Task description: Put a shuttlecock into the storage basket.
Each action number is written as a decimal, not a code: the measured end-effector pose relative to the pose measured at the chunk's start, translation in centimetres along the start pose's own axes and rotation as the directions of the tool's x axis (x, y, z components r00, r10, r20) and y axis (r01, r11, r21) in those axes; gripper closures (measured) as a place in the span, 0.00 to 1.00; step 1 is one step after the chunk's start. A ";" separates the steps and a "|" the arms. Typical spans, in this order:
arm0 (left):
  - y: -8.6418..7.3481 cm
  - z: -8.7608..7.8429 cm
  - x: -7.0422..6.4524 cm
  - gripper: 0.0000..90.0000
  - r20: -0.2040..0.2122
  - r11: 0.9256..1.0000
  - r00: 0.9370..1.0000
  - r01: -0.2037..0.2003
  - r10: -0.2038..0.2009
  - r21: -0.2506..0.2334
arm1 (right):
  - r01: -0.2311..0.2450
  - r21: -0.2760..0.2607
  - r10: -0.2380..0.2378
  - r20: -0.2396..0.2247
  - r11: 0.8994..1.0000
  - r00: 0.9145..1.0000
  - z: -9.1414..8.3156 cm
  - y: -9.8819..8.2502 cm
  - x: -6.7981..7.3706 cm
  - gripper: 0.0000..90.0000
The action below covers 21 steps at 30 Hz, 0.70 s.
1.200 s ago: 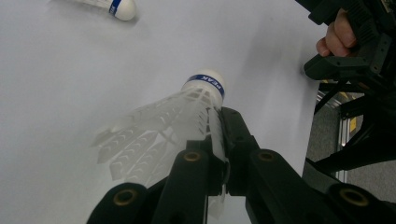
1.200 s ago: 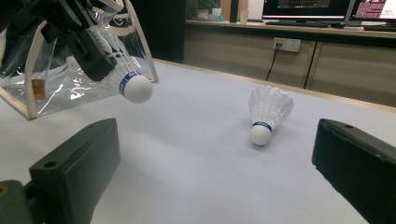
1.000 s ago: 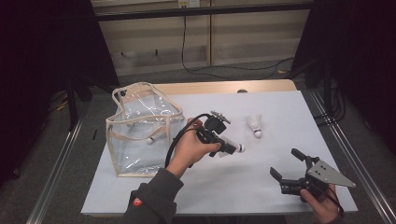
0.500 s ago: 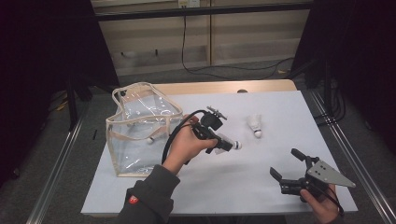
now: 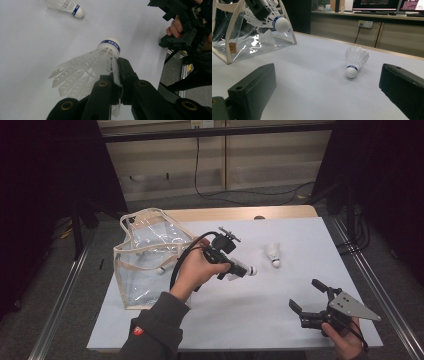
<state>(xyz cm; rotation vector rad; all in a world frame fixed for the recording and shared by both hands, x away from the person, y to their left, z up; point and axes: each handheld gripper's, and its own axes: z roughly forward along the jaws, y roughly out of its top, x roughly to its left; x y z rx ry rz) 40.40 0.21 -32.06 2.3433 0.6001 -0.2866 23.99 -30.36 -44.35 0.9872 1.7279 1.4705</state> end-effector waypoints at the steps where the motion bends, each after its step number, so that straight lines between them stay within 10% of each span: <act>1: 0.1 -0.1 0.0 0.98 -0.005 1.000 1.000 -0.001 0.001 -0.003 | -0.001 0.000 0.001 0.000 1.000 1.000 0.0 0.0 0.0 0.01; 21: 0.7 -1.7 0.4 0.98 -0.025 1.000 0.999 0.020 -0.020 -0.011 | -0.003 0.002 0.003 -0.003 1.000 1.000 0.0 0.0 0.0 0.01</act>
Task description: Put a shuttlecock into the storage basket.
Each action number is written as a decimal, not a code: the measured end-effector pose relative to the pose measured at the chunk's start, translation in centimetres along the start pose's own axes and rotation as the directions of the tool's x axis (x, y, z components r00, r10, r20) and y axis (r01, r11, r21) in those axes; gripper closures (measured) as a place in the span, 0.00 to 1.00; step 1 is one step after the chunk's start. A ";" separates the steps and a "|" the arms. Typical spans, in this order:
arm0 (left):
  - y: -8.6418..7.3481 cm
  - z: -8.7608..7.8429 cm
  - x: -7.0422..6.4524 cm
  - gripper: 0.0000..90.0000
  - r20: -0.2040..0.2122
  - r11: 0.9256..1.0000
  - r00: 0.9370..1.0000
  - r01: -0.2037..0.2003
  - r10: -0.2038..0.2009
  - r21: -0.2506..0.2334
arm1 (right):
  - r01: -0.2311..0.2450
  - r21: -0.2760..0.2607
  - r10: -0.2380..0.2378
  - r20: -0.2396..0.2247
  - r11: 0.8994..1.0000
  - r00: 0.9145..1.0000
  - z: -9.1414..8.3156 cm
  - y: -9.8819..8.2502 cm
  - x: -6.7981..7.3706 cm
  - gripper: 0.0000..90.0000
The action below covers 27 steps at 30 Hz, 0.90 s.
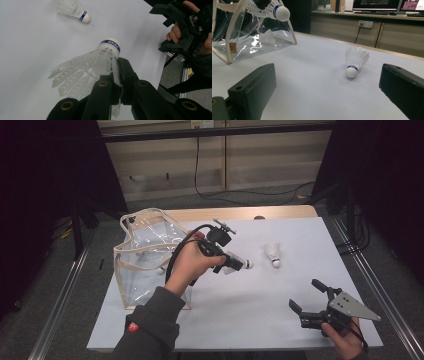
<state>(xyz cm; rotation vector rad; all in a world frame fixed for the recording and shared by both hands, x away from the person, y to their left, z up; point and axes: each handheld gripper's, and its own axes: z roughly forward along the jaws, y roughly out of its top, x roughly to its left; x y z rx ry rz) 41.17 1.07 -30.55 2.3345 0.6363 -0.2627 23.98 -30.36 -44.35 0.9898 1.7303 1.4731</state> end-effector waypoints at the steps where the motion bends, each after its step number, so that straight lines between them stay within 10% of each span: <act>1: 0.0 -0.1 0.0 0.98 0.001 1.000 1.000 0.002 -0.002 -0.001 | -0.001 0.001 0.001 0.001 1.000 1.000 0.0 0.0 0.0 0.01; 27: 0.9 -1.6 0.7 0.98 -0.013 0.999 0.999 0.036 -0.036 -0.003 | 0.000 -0.002 0.000 -0.001 1.000 1.000 0.0 0.0 0.0 0.01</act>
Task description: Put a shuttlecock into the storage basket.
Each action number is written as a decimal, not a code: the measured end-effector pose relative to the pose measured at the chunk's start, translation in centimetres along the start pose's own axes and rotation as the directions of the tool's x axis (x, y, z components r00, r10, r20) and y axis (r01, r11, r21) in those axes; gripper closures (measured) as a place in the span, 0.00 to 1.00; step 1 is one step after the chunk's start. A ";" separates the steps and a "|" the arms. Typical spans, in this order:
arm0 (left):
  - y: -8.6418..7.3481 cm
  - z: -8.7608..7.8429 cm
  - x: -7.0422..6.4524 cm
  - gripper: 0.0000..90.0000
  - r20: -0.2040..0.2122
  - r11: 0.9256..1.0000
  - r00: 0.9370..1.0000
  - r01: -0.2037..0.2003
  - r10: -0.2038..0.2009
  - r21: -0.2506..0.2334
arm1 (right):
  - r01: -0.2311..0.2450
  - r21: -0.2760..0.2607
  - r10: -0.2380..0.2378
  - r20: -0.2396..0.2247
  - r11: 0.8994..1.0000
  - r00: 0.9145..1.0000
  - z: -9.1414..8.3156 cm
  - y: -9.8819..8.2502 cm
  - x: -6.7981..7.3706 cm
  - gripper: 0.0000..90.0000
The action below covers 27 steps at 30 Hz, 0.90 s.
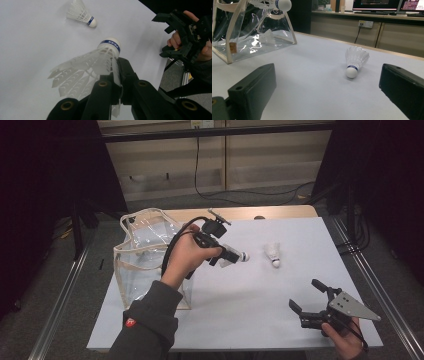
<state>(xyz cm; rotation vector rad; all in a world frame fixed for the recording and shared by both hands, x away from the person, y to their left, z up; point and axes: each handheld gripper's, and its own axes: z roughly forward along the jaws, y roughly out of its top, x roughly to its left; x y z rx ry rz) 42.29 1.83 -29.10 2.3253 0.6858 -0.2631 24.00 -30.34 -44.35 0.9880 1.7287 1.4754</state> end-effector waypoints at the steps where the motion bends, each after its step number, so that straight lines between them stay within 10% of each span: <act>1: 0.0 0.0 0.0 0.98 0.002 1.000 1.000 0.003 -0.003 0.002 | 0.000 0.000 0.000 0.001 1.000 1.000 0.0 0.0 0.0 0.01; 27: 1.0 -2.0 0.2 0.98 -0.037 1.000 0.999 0.005 -0.005 -0.013 | 0.002 0.001 -0.002 0.002 1.000 1.000 0.0 0.0 0.0 0.01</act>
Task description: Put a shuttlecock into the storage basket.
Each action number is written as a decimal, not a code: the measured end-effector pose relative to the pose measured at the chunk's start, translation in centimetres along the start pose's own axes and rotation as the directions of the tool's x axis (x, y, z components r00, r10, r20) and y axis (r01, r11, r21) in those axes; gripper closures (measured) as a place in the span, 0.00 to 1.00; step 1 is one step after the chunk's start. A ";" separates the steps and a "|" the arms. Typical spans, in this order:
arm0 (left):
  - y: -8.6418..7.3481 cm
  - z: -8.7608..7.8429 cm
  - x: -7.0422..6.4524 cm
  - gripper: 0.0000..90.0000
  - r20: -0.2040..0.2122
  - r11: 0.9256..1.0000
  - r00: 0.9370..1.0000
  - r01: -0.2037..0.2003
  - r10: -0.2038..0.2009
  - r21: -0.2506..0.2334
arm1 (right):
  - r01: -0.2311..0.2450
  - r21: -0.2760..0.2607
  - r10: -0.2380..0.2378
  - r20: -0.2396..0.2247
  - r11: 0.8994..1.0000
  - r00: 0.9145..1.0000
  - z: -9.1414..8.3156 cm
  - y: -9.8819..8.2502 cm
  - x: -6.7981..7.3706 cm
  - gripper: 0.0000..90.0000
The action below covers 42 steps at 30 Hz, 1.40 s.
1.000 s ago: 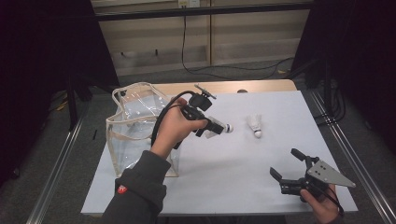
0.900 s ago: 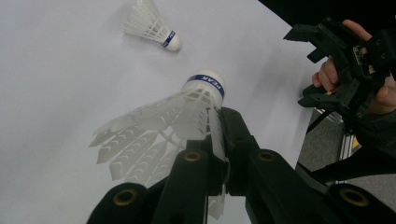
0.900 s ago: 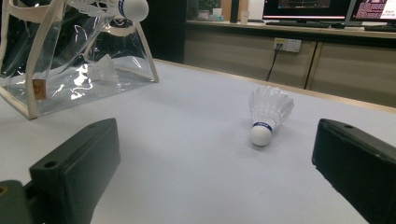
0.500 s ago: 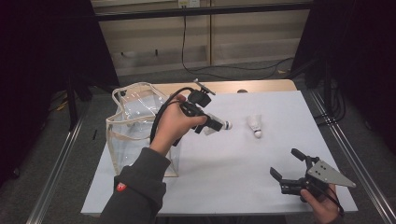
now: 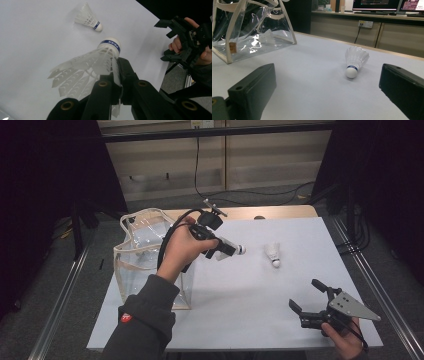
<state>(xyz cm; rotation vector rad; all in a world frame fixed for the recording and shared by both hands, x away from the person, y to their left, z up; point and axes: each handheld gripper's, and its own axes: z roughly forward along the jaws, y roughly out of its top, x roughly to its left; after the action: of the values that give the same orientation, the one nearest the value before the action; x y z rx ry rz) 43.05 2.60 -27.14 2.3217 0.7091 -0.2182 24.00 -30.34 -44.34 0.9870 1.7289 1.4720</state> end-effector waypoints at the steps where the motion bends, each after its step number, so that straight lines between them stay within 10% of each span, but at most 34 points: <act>1: 0.0 -0.1 0.0 0.98 0.003 1.000 1.000 0.002 -0.002 -0.001 | -0.001 -0.001 0.001 -0.001 1.000 1.000 0.0 0.0 0.0 0.01; 42: 1.2 -2.5 1.1 0.99 -0.035 0.999 0.999 0.032 -0.033 -0.023 | -0.005 -0.002 0.005 0.001 1.000 1.000 0.0 0.0 0.0 0.01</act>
<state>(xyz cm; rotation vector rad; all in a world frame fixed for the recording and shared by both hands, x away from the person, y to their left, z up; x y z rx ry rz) 44.52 4.03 -24.95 2.2992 0.7633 -0.1833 23.98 -30.36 -44.30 0.9917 1.7249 1.4761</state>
